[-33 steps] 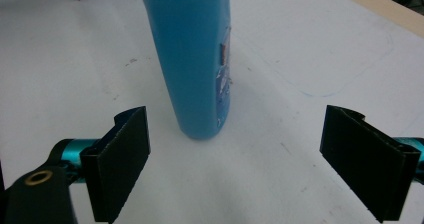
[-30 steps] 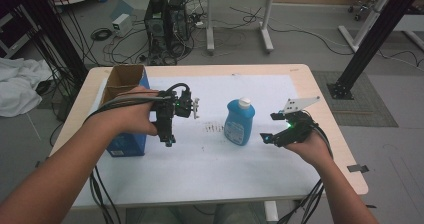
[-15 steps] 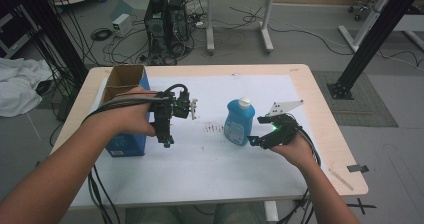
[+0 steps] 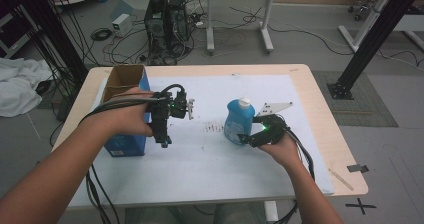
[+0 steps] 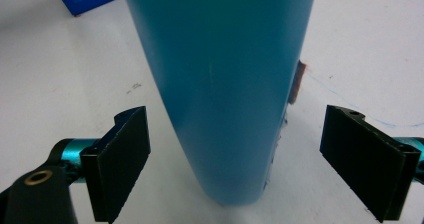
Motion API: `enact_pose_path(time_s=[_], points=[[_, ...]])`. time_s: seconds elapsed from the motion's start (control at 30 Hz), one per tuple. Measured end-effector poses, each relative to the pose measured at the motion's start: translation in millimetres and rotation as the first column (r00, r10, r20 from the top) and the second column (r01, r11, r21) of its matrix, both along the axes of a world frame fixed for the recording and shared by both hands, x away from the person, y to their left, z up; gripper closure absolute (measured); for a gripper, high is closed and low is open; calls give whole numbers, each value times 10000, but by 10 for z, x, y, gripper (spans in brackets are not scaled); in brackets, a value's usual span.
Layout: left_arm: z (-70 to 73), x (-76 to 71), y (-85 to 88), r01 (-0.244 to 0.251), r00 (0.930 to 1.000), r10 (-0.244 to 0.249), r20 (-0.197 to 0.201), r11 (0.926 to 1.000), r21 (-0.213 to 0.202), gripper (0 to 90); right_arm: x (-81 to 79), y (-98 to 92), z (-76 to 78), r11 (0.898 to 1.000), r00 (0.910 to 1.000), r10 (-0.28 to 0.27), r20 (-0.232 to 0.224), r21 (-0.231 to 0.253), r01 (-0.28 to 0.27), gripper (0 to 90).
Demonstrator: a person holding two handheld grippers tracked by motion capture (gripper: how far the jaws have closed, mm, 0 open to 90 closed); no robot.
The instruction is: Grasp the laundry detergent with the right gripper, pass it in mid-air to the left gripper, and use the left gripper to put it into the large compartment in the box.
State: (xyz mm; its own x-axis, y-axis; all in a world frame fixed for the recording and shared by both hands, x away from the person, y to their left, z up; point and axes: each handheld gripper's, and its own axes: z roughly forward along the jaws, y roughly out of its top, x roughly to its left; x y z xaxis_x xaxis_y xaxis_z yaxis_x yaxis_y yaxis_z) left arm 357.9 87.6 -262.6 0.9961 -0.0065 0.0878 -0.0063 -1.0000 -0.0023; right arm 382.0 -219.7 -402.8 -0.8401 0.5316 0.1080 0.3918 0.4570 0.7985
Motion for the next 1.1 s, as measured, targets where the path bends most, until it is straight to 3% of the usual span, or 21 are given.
enact_pose_path(time_s=[0.07, 0.23, 0.43, 0.63, 0.67, 0.87, 1.03, 1.07, 1.1], points=[[4, -9, 10, -56, 9999, 56, 95, 10000, -8, 122, 16, 27, -27, 9998, 9998, -18, 223, 215, 13, 117], [18, -17, 27, -59, 9999, 59, 97, 10000, -54, 122, 21, 90, -72, 9987, 9997, -186, 136, 483, 179, 117], [6, 0, 47, -149, 9999, 150, 82, 9999, -42, 122, 26, 137, -92, 9964, 9980, -283, 571, 809, 237, 117], [-28, 1, 43, -136, 9999, 136, 14, 9999, -51, 122, 5, 173, -110, 9966, 9979, -426, 487, 725, 390, 117], [-28, 0, 42, -147, 9999, 147, 19, 9999, -25, 122, 16, 178, -121, 9966, 9964, -395, 745, 754, 339, 118], [-23, -1, 51, -171, 9999, 171, 22, 9998, -46, 122, 17, 195, -130, 9941, 9961, -485, 734, 999, 411, 118], [-22, -4, 49, -103, 9999, 103, 45, 9999, -45, 122, 7, 218, -147, 9956, 9950, -629, 770, 746, 571, 123], [-28, -8, 49, -201, 9998, 202, 29, 9997, -149, 122, 15, 220, -155, 9959, 9939, -567, 943, 749, 497, 125], [-18, 1, 44, 5, 9999, -5, 130, 10000, -6, 122, 6, 224, -153, 9956, 9949, -591, 816, 768, 529, 125]])
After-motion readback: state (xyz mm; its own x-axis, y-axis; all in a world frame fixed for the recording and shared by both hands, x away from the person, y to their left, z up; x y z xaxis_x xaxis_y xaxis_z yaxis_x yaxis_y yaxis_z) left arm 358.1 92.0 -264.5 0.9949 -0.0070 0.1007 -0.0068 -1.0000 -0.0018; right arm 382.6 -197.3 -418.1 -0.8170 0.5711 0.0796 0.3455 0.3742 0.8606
